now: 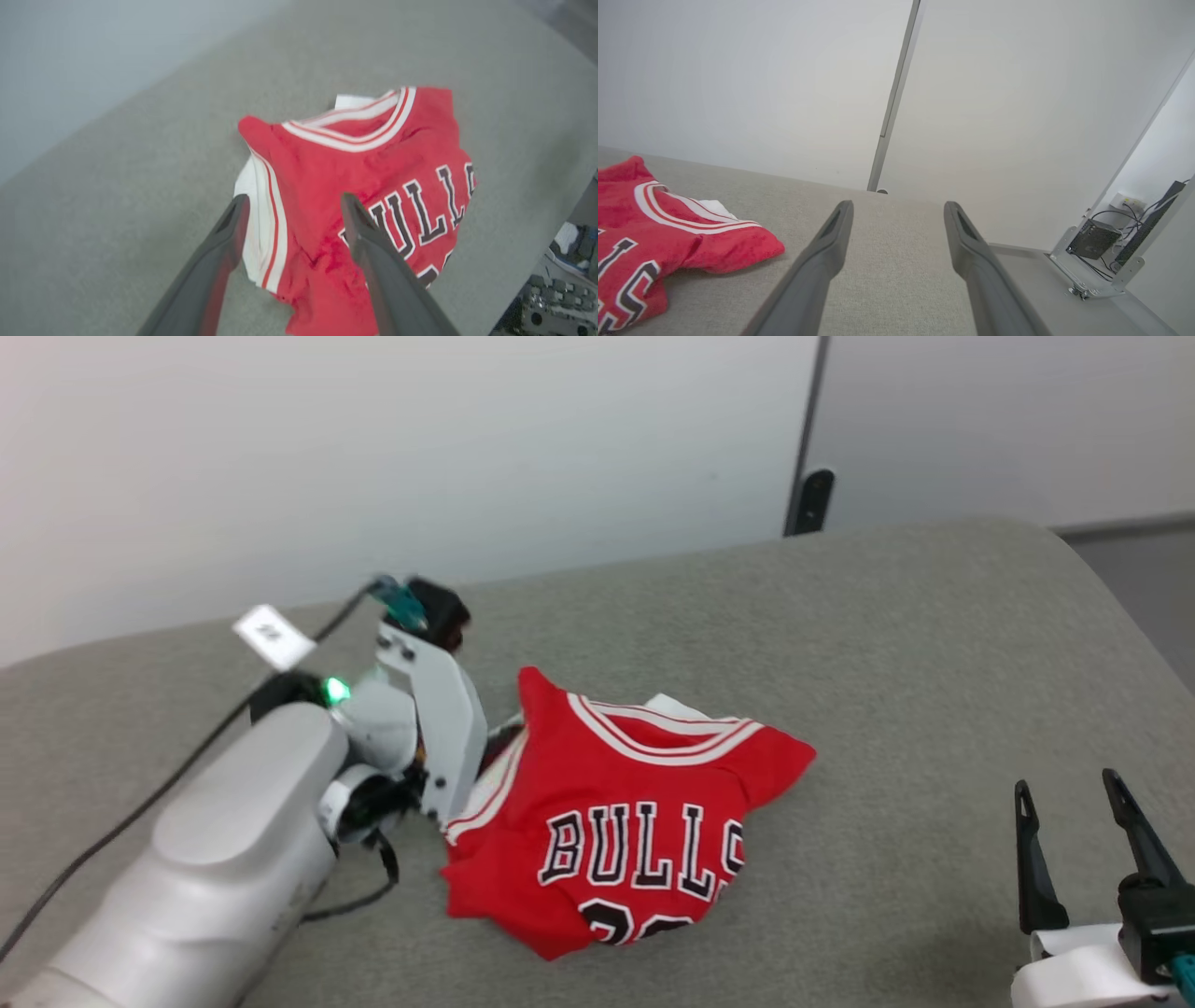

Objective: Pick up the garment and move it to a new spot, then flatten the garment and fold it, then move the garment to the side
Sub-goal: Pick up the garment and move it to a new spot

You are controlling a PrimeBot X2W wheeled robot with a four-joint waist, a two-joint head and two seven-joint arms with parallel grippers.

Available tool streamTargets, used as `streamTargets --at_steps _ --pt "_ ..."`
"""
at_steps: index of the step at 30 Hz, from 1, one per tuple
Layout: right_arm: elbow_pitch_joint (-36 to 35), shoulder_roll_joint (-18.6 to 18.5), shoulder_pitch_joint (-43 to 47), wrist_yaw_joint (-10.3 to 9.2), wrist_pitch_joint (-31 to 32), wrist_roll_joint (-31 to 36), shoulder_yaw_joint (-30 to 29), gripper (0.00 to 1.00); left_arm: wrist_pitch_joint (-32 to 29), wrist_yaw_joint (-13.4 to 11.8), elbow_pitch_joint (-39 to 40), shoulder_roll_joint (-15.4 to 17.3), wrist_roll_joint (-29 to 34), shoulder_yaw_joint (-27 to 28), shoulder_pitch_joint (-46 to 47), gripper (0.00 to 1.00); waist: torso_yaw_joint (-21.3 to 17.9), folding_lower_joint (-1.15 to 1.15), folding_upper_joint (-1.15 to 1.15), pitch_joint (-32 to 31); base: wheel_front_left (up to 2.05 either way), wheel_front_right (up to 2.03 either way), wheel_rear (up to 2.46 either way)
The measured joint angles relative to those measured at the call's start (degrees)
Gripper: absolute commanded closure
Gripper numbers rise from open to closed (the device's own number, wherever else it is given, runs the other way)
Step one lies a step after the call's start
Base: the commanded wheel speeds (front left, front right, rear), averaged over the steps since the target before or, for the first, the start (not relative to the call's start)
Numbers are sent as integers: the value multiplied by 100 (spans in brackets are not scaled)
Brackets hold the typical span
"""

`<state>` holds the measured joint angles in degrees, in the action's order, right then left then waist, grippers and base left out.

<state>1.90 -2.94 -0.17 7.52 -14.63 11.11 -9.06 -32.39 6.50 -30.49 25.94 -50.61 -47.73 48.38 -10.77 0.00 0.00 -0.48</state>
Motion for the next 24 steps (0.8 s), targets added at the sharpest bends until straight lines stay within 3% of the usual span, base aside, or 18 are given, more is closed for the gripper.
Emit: streamTargets --at_steps 14,17,24 --pt "-226 1 323 0 -35 -57 181 0 3918 -158 1304 544 680 817 -1144 0 670 0 0 -274 0 0 0" --pt "-243 -2 361 0 -47 -83 180 0 4430 -328 1447 566 728 914 -1611 0 822 0 0 -316 0 0 0" --pt "-230 -1 456 0 -49 -137 174 0 4726 -745 1723 493 814 1260 -2640 0 1194 0 0 -440 0 0 0"
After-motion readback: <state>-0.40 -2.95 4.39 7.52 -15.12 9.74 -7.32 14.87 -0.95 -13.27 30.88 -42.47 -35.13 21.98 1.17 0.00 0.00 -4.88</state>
